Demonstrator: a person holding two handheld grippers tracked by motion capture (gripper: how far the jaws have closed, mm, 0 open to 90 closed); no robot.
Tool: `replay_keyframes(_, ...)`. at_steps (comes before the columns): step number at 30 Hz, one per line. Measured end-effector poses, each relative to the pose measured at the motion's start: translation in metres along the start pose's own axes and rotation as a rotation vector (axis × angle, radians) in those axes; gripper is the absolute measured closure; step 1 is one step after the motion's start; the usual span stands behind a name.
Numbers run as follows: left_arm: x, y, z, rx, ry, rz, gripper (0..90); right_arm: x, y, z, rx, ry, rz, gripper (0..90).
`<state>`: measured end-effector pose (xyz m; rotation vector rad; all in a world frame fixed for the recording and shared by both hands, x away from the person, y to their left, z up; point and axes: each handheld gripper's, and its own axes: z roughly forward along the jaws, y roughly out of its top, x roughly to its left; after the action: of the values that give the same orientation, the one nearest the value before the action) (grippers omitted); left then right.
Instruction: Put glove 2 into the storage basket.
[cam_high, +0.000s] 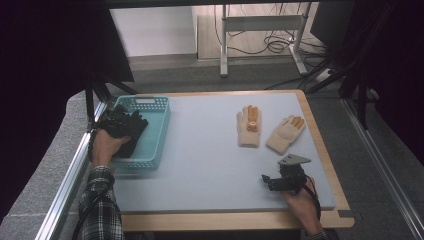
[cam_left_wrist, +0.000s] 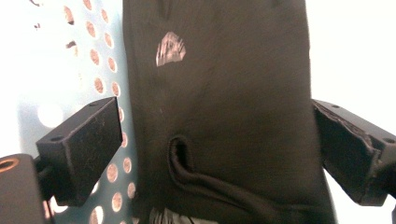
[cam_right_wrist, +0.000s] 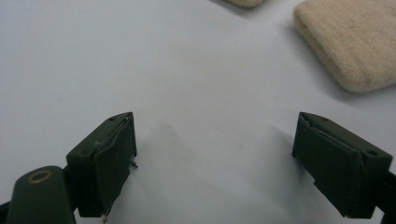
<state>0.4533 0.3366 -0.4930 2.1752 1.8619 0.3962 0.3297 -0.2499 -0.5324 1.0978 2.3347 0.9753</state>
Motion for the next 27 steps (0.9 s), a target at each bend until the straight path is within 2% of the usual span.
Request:
replay_keyframes(6, 0.002, -0.003, -0.013, -0.035, -0.018, -0.001, 4.1, 0.000, 0.000, 0.000, 0.000, 0.000, 0.001, 13.2)
replay_keyframes(9, 0.005, -0.005, -0.018, -0.064, -0.064, -0.006, 3.4, 0.000, 0.000, 0.000, 0.000, 0.000, 0.000, 13.2)
replay_keyframes(12, 0.006, -0.008, -0.023, -0.093, -0.085, -0.014, 2.9, 0.000, 0.000, 0.000, 0.000, 0.000, 0.000, 13.2)
replay_keyframes(15, 0.004, -0.011, -0.030, -0.148, -0.144, -0.022, 2.9, 0.000, 0.000, 0.000, 0.000, 0.000, 0.000, 13.2)
replay_keyframes(18, -0.002, -0.013, -0.036, -0.202, -0.183, -0.024, 2.6, 0.000, 0.000, 0.000, 0.000, 0.000, 0.000, 13.2)
replay_keyframes(27, -0.031, -0.014, -0.048, -0.289, -0.223, 0.057, 2.6, 0.000, 0.000, 0.000, 0.000, -0.001, 0.001, 13.2)
